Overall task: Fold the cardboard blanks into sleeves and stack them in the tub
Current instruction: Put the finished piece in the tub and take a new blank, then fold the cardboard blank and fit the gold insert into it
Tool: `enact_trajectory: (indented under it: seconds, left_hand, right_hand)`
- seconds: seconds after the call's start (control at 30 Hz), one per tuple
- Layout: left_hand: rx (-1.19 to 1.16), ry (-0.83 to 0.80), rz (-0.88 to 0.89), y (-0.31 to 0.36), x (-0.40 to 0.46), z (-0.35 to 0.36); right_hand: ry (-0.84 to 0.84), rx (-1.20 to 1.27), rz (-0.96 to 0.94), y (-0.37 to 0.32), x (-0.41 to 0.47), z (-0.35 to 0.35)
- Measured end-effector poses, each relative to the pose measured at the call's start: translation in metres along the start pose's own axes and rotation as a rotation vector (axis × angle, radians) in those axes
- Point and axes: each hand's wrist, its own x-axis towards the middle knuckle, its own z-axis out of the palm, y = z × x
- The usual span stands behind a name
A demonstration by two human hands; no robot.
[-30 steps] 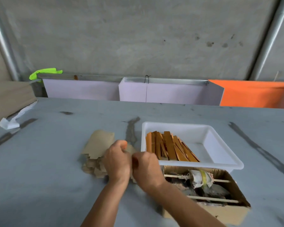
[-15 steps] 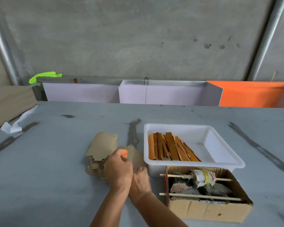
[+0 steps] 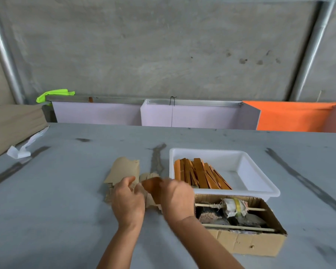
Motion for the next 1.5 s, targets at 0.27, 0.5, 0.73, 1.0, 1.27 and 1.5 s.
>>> enact_trajectory:
  seconds: [0.27,0.5,0.73,1.0,1.27,1.5]
  left_hand:
    - [-0.416,-0.293,-0.29,0.018,-0.02,-0.005]
    - [-0.545,-0.522,-0.343,0.034,-0.053,-0.009]
    - [-0.504,-0.718,-0.064,0.031,-0.093,-0.008]
    - [-0.185,-0.679,0.662,-0.019,-0.137,0.006]
    - [0.158,-0.654,1.056,-0.044,-0.16,0.009]
    - [0.262,-0.536,1.097,-0.048,-0.172,0.008]
  right_hand:
    - [-0.154,0.804,0.541,0.06,-0.028,-0.047]
    - [-0.094,1.041,0.607,0.092,-0.069,-0.079]
    - [0.02,0.896,0.336,0.124,-0.106,-0.096]
    - [0.179,0.18,-0.191,0.163,-0.168,-0.077]
    - [-0.003,0.073,-0.212,0.177,-0.2,-0.061]
    - [-0.08,0.162,-0.088,0.173,-0.208,-0.06]
